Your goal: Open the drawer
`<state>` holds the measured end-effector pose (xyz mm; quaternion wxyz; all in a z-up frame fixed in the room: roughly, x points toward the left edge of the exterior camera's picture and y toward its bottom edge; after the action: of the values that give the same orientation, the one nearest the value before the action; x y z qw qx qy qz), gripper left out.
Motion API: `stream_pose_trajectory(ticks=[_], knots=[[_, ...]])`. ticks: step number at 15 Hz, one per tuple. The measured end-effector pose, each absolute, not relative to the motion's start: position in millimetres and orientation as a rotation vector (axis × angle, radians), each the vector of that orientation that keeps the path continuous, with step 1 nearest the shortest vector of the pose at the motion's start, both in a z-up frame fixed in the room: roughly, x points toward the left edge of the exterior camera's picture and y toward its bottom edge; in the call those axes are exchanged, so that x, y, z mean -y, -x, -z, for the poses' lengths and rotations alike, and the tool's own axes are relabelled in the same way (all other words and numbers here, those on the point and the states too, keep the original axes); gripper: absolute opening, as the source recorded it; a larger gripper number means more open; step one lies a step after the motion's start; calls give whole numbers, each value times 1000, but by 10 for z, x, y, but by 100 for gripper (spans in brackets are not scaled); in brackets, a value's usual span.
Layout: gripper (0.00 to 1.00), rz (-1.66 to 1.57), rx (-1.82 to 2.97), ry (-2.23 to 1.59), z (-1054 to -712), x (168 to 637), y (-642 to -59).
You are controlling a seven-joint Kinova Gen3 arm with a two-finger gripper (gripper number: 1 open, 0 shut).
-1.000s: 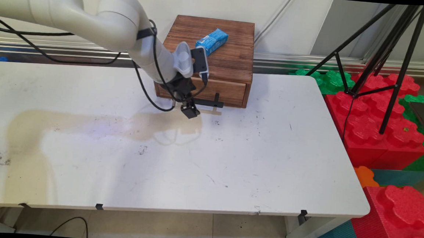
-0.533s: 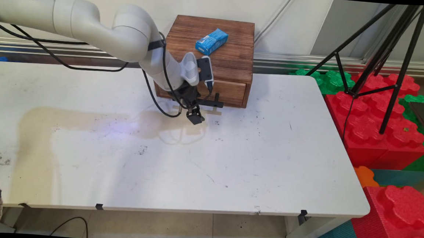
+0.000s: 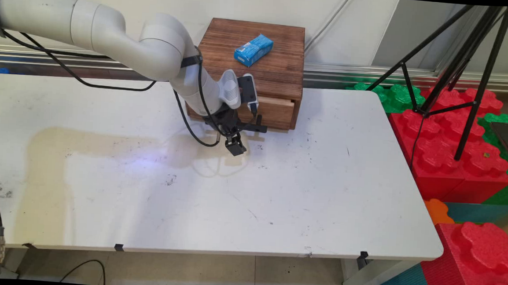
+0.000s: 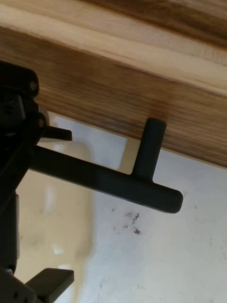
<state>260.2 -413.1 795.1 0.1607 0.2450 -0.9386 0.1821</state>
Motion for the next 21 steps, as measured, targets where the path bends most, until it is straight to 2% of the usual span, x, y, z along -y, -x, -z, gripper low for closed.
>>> stream_pose_trajectory(ticks=[21], knots=[[100, -370, 2723, -786, -8095, 3218, -2432]])
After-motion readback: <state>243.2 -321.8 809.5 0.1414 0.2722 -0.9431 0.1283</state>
